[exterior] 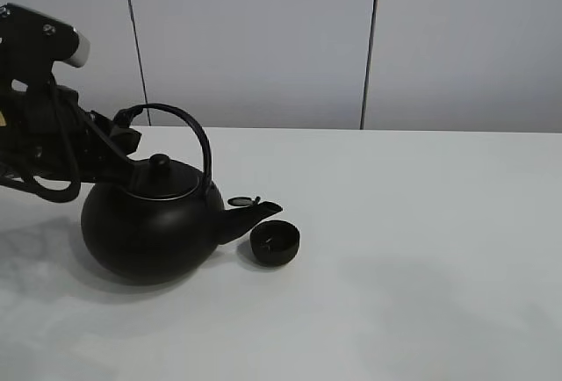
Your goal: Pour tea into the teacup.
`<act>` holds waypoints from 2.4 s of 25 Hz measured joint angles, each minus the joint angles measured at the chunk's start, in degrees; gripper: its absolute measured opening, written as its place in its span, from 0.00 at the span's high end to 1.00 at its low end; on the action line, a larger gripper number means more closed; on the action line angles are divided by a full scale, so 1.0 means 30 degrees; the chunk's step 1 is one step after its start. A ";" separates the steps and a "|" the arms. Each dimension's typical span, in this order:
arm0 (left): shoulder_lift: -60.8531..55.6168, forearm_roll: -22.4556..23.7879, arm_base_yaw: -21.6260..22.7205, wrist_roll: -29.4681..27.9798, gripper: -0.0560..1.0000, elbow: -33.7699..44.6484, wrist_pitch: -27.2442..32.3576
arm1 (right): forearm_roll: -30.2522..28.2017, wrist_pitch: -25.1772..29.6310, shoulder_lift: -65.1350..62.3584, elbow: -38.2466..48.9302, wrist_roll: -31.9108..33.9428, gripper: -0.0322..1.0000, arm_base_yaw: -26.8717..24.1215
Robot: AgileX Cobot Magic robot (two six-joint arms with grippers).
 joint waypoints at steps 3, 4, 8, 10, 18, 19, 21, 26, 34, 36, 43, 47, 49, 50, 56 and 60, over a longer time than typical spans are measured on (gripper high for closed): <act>0.0000 -0.0417 0.0000 0.0177 0.83 0.0000 -0.0001 | 0.0000 0.0000 0.0000 0.0000 0.0000 0.41 0.0000; 0.0000 -0.0516 0.0000 0.0199 0.83 0.0000 -0.0001 | 0.0000 0.0000 0.0000 0.0000 0.0000 0.41 0.0000; 0.0000 -0.0592 0.0324 0.0220 0.83 0.0000 -0.0001 | 0.0000 0.0000 0.0000 0.0000 0.0000 0.41 0.0000; 0.0000 -0.0699 0.0475 0.0220 0.83 0.0000 -0.0001 | 0.0000 0.0000 0.0000 0.0000 0.0000 0.41 0.0000; 0.0000 -0.0934 0.0912 0.0785 0.83 -0.0019 -0.0001 | 0.0000 0.0000 0.0000 0.0000 0.0000 0.41 0.0000; 0.0000 -0.0934 0.0912 0.0994 0.83 -0.0019 -0.0001 | 0.0000 0.0000 0.0000 0.0000 0.0000 0.41 0.0000; 0.0000 -0.0917 0.0912 0.1432 0.83 -0.0019 -0.0001 | 0.0000 0.0000 0.0000 0.0000 0.0000 0.41 0.0000; 0.0000 -0.0861 0.0912 0.1746 0.83 -0.0019 -0.0001 | 0.0000 0.0000 0.0000 0.0000 0.0000 0.41 0.0000; 0.0000 -0.0839 0.0912 0.1746 0.83 -0.0019 -0.0001 | 0.0000 0.0000 0.0000 0.0000 0.0000 0.41 0.0000; 0.0000 -0.0809 0.0912 0.1746 0.83 -0.0019 -0.0001 | 0.0000 0.0000 0.0000 0.0000 0.0000 0.41 0.0000; 0.0000 -0.0353 0.0912 0.1751 0.83 -0.0059 0.0023 | 0.0000 -0.0001 0.0000 0.0000 0.0000 0.41 0.0000; 0.0000 -0.0250 0.0912 0.1751 0.83 -0.0081 0.0062 | 0.0000 -0.0001 0.0000 0.0000 0.0000 0.41 0.0000; 0.0000 -0.0103 0.0912 0.1768 0.83 -0.0098 0.0147 | 0.0000 -0.0001 0.0000 0.0000 0.0000 0.41 0.0000; 0.0000 -0.0058 0.0912 0.1767 0.83 -0.0130 0.0189 | 0.0000 -0.0001 0.0000 0.0000 0.0000 0.41 0.0000; 0.0000 0.0077 0.0912 0.1767 0.83 -0.0895 0.1253 | 0.0000 -0.0001 0.0000 0.0000 0.0000 0.41 0.0000; 0.0000 0.0139 0.0912 0.1916 0.83 -0.1000 0.1509 | 0.0000 -0.0001 0.0000 0.0000 0.0000 0.41 0.0000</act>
